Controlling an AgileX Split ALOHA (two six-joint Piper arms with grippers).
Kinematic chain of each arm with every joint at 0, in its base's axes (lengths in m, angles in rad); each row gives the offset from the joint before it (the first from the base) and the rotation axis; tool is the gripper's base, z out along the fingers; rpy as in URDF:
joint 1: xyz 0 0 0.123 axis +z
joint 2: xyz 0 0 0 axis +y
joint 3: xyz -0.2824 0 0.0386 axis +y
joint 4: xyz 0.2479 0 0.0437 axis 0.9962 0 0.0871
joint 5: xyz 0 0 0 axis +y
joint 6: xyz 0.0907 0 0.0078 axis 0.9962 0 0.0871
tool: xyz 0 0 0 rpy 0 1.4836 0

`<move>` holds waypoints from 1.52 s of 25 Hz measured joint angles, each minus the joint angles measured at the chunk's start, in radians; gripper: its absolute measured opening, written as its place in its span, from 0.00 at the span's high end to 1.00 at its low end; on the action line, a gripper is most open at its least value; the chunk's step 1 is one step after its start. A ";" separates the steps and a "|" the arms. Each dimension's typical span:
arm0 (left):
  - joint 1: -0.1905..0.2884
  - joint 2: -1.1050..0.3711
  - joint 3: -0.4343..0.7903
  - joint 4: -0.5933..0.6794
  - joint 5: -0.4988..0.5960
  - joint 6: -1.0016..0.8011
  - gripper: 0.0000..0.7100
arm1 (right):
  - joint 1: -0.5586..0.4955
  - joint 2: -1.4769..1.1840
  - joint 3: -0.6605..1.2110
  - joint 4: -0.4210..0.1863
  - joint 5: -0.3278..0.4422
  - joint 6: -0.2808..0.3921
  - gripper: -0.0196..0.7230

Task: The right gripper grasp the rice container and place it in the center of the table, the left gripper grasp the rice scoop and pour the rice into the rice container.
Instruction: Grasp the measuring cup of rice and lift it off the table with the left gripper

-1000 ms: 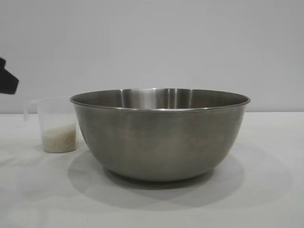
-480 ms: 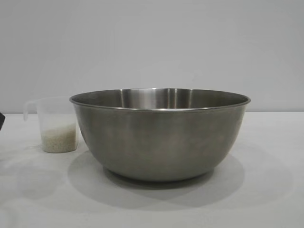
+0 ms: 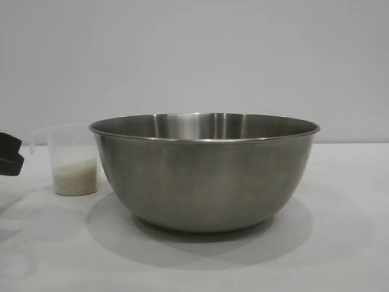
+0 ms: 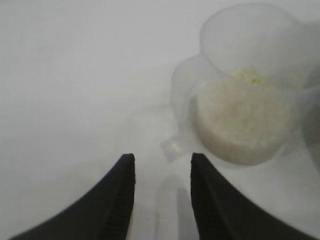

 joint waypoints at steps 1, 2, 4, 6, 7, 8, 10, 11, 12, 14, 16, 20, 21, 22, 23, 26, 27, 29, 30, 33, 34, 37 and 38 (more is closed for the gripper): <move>0.000 0.000 -0.007 -0.002 0.000 0.003 0.69 | 0.000 0.000 0.000 0.000 0.000 0.000 0.48; 0.000 0.000 -0.015 -0.002 0.000 0.007 0.69 | 0.000 0.000 0.000 0.000 0.000 0.000 0.48; 0.000 0.011 -0.024 -0.002 -0.002 0.025 0.69 | 0.000 0.000 0.000 0.000 0.000 0.000 0.48; 0.000 0.029 -0.030 -0.002 -0.004 0.029 0.69 | 0.000 0.000 0.000 0.000 0.000 0.000 0.48; 0.000 0.038 -0.035 -0.002 -0.004 0.029 0.69 | 0.000 0.000 0.000 0.000 0.000 0.000 0.48; 0.000 0.047 -0.039 -0.002 -0.004 0.029 0.69 | 0.000 0.000 0.000 0.000 0.000 0.000 0.48; 0.000 0.057 -0.050 -0.002 -0.004 0.029 0.69 | 0.000 0.000 0.000 0.000 0.000 0.000 0.48; 0.000 0.066 -0.058 -0.002 -0.004 0.029 0.69 | 0.000 0.000 0.000 0.000 0.000 0.000 0.48; 0.000 0.071 -0.069 -0.002 -0.006 0.029 0.69 | 0.000 0.000 0.000 0.000 0.000 0.000 0.48; 0.000 0.082 -0.089 -0.002 -0.006 0.029 0.69 | 0.000 0.000 0.000 0.000 0.000 0.000 0.48; 0.000 0.094 -0.113 -0.002 -0.007 0.029 0.69 | 0.000 0.000 0.000 0.000 0.000 0.000 0.48; 0.000 0.113 -0.151 -0.005 -0.007 0.029 0.69 | 0.000 0.000 0.000 0.000 0.000 0.000 0.48; 0.000 0.117 -0.156 -0.011 -0.007 0.031 0.69 | 0.000 0.000 0.000 0.000 0.000 0.000 0.48; 0.000 0.117 -0.163 -0.019 -0.007 0.031 0.69 | 0.000 0.000 0.000 0.000 0.000 0.000 0.48; 0.000 0.117 -0.166 -0.032 -0.007 0.031 0.69 | 0.000 0.000 0.000 0.000 0.000 0.000 0.48; 0.000 0.119 -0.174 -0.052 -0.007 0.031 0.69 | 0.000 0.000 0.000 0.000 0.000 0.000 0.48; 0.000 0.119 -0.176 -0.052 -0.007 0.031 0.69 | 0.000 0.000 0.000 0.000 0.000 0.000 0.48; 0.000 0.119 -0.180 -0.052 -0.007 0.031 0.77 | 0.000 0.000 0.000 0.000 0.000 0.000 0.48; 0.000 0.119 -0.180 -0.050 -0.007 0.031 0.86 | 0.000 0.000 0.000 0.000 0.000 0.000 0.48; 0.000 0.119 -0.180 -0.031 -0.007 0.031 1.00 | 0.000 0.000 0.000 0.000 0.000 0.000 0.48; 0.000 0.119 -0.180 -0.024 -0.007 0.031 1.00 | 0.000 0.000 0.000 0.000 0.000 0.000 0.48; 0.000 0.119 -0.180 0.000 -0.007 0.031 1.00 | 0.000 0.000 0.000 0.000 0.000 0.000 0.48; 0.000 0.115 -0.180 0.005 -0.007 0.031 1.00 | 0.000 0.000 0.000 0.000 0.000 0.000 0.48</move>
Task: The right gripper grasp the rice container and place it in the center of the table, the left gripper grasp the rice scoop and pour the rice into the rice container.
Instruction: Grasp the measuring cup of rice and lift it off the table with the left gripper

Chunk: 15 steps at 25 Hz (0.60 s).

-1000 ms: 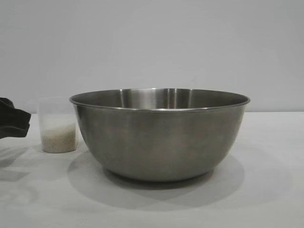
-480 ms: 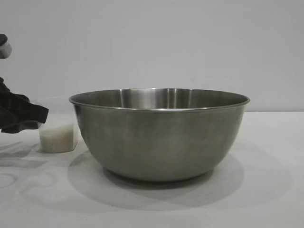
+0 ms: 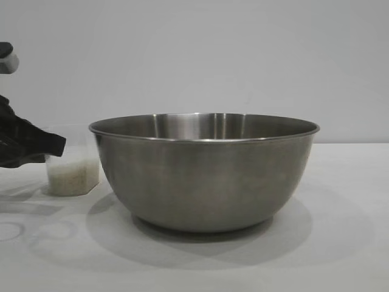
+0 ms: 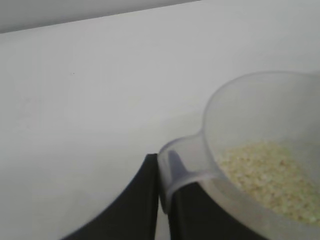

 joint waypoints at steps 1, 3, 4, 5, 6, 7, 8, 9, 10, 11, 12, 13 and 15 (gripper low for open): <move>0.000 -0.005 0.000 0.005 0.000 0.000 1.00 | 0.000 0.000 0.000 0.000 0.000 0.000 0.48; 0.000 -0.018 -0.005 0.016 0.002 0.000 1.00 | 0.000 0.000 0.000 0.000 0.000 0.000 0.48; 0.000 -0.026 -0.011 0.018 0.002 0.004 1.00 | 0.000 0.000 0.000 0.000 0.000 0.000 0.48; 0.000 -0.037 -0.016 0.020 0.004 0.009 1.00 | 0.000 0.000 0.000 0.000 0.000 0.000 0.48; 0.000 -0.044 -0.021 0.023 0.008 0.014 1.00 | 0.000 0.000 0.000 0.000 0.000 0.000 0.48; 0.000 -0.050 -0.026 0.030 0.010 0.024 1.00 | 0.000 0.000 0.000 0.000 0.000 0.000 0.48; 0.000 -0.064 -0.030 0.043 0.012 0.038 1.00 | 0.000 0.000 0.000 0.000 0.000 0.000 0.48; 0.000 -0.076 -0.037 0.050 0.016 0.057 1.00 | 0.000 0.000 0.000 0.000 0.000 0.000 0.48; 0.000 -0.091 -0.041 0.066 0.018 0.081 1.00 | 0.000 0.000 0.000 0.000 0.000 0.000 0.48; 0.000 -0.108 -0.045 0.078 0.020 0.114 1.00 | 0.000 0.000 0.000 0.000 0.000 0.000 0.48; 0.000 -0.125 -0.051 0.090 0.022 0.145 1.00 | 0.000 0.000 0.000 0.000 0.000 0.000 0.48; 0.000 -0.140 -0.059 0.106 0.022 0.185 1.00 | 0.000 0.000 0.000 0.000 0.000 0.000 0.48; 0.000 -0.178 -0.082 0.150 0.022 0.270 1.00 | 0.000 0.000 0.000 0.000 0.000 0.000 0.48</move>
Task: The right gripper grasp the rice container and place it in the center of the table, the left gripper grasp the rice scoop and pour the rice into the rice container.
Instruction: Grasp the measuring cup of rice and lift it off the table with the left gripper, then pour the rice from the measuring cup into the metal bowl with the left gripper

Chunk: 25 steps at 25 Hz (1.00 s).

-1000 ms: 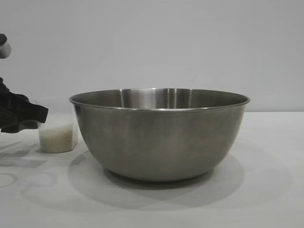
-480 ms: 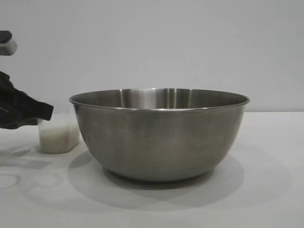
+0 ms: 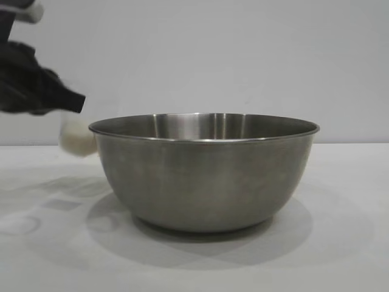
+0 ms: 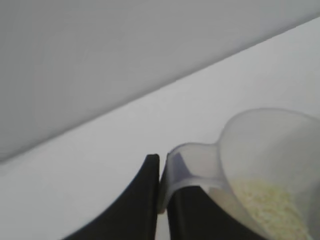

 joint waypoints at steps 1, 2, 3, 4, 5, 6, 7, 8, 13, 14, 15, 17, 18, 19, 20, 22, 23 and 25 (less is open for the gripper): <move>0.000 -0.014 -0.014 0.022 0.000 0.042 1.00 | 0.000 0.000 0.000 0.000 0.000 0.000 0.48; 0.000 -0.030 -0.026 0.050 0.000 0.076 1.00 | 0.000 0.000 0.000 0.000 0.000 0.000 0.48; 0.000 -0.044 -0.042 0.082 0.000 0.118 1.00 | 0.000 0.000 0.000 0.000 0.000 0.000 0.48; 0.000 -0.057 -0.060 0.121 0.000 0.164 1.00 | 0.000 0.000 0.000 0.000 0.000 0.000 0.48; 0.000 -0.064 -0.074 0.156 0.000 0.213 1.00 | 0.000 0.000 0.000 0.000 0.000 0.000 0.48; 0.000 -0.072 -0.091 0.202 0.000 0.254 1.00 | 0.000 0.000 0.000 0.000 0.000 0.000 0.48; 0.000 -0.076 -0.108 0.249 0.000 0.297 1.00 | 0.000 0.000 0.000 0.000 0.000 0.000 0.48; 0.000 -0.081 -0.122 0.289 0.000 0.332 1.00 | 0.000 0.000 0.000 0.000 0.000 0.000 0.48; 0.000 -0.091 -0.167 0.506 -0.005 0.508 1.00 | 0.000 0.000 0.000 0.000 0.000 0.000 0.48; 0.000 -0.091 -0.169 0.547 -0.005 0.546 1.00 | 0.000 0.000 0.000 0.000 0.000 0.000 0.48; 0.000 -0.091 -0.171 0.582 -0.005 0.602 1.00 | 0.000 0.000 0.000 0.000 0.000 0.000 0.48; 0.000 -0.091 -0.173 0.664 -0.005 0.684 1.00 | 0.000 0.000 0.000 0.000 0.000 0.000 0.48; 0.000 -0.091 -0.174 0.698 -0.005 0.734 1.00 | 0.000 0.000 0.000 0.000 0.000 0.000 0.48; 0.000 -0.091 -0.174 0.722 -0.005 0.786 1.00 | 0.000 0.000 0.000 0.000 0.000 0.000 0.48; 0.000 -0.091 -0.174 0.746 -0.005 0.825 1.00 | 0.000 0.000 0.000 0.000 0.000 0.000 0.48; 0.000 -0.091 -0.176 0.787 -0.005 0.893 1.00 | 0.000 0.000 0.000 0.000 0.000 0.000 0.48; 0.000 -0.091 -0.176 0.806 -0.005 0.912 1.00 | 0.000 0.000 0.000 0.000 0.000 0.000 0.48; 0.000 -0.091 -0.176 0.850 -0.005 0.946 1.00 | 0.000 0.000 0.000 0.000 0.000 0.000 0.48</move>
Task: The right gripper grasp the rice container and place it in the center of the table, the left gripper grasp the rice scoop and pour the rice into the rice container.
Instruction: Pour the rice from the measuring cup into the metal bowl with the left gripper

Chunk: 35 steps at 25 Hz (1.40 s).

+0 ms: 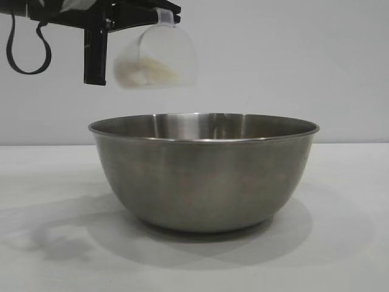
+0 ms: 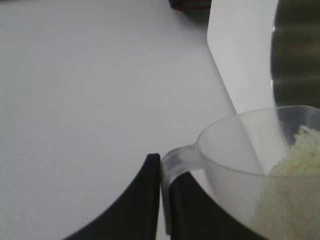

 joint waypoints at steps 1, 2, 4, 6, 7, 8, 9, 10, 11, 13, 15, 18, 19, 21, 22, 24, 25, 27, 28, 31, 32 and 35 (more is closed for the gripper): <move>0.000 0.000 0.000 0.016 0.000 0.019 1.00 | 0.000 0.000 0.000 0.000 0.000 0.000 0.48; 0.000 0.000 0.000 0.032 0.000 0.040 1.00 | 0.000 0.000 0.000 0.000 0.000 0.000 0.48; 0.000 0.000 0.000 0.066 0.008 0.086 1.00 | 0.000 0.000 0.000 0.000 0.000 0.000 0.48; 0.000 0.000 0.000 0.093 0.015 0.119 1.00 | 0.000 0.000 0.000 0.000 0.000 0.000 0.48; 0.000 0.000 0.000 0.098 0.018 0.136 1.00 | 0.000 0.000 0.000 0.000 0.000 0.000 0.48; 0.000 0.000 0.000 0.102 0.023 0.154 1.00 | 0.000 0.000 0.000 0.000 0.000 0.000 0.48; 0.000 0.000 0.000 0.107 0.025 0.173 1.00 | 0.000 0.000 0.000 0.000 0.000 0.000 0.48; 0.000 0.000 0.000 0.115 0.027 0.187 1.00 | 0.000 0.000 0.000 0.000 0.000 0.000 0.48; 0.000 0.000 0.000 0.122 0.032 0.205 1.00 | 0.000 0.000 0.000 0.000 0.000 0.000 0.48; 0.000 0.000 -0.008 0.149 0.050 0.238 1.00 | 0.000 0.000 0.000 0.000 0.000 0.000 0.48; 0.000 0.000 -0.020 0.174 0.067 0.267 1.00 | 0.000 0.000 0.000 0.000 0.000 0.000 0.48; 0.000 0.000 -0.049 0.199 0.083 0.289 1.00 | 0.000 0.000 0.000 0.000 0.000 0.000 0.48; 0.000 0.000 -0.061 0.206 0.088 0.296 1.00 | 0.000 0.000 0.000 0.000 0.000 0.000 0.48; 0.000 0.000 -0.082 0.240 0.101 0.301 1.00 | 0.000 0.000 0.000 0.000 0.000 0.000 0.48; 0.000 -0.002 -0.089 0.254 0.110 0.302 1.00 | 0.000 0.000 0.000 0.000 0.000 0.000 0.48; -0.002 -0.010 -0.094 0.279 0.129 0.311 1.00 | 0.000 0.000 0.000 0.000 0.000 0.000 0.48; -0.006 -0.017 -0.101 0.299 0.137 0.312 1.00 | 0.000 0.000 0.000 0.000 0.000 0.000 0.48; -0.013 -0.034 -0.105 0.332 0.139 0.314 1.00 | 0.000 0.000 0.000 0.000 0.000 0.000 0.48; -0.017 -0.041 -0.107 0.343 0.139 0.315 1.00 | 0.000 0.000 0.000 -0.002 0.000 0.000 0.48; -0.019 -0.048 -0.115 0.369 0.139 0.315 1.00 | 0.000 0.000 0.000 -0.002 0.000 0.002 0.48; -0.019 -0.048 -0.115 0.371 0.139 0.315 1.00 | 0.000 0.000 0.000 -0.002 0.000 0.002 0.48; -0.021 -0.048 -0.115 0.362 0.139 0.269 1.00 | 0.000 0.000 0.000 -0.002 0.000 0.002 0.48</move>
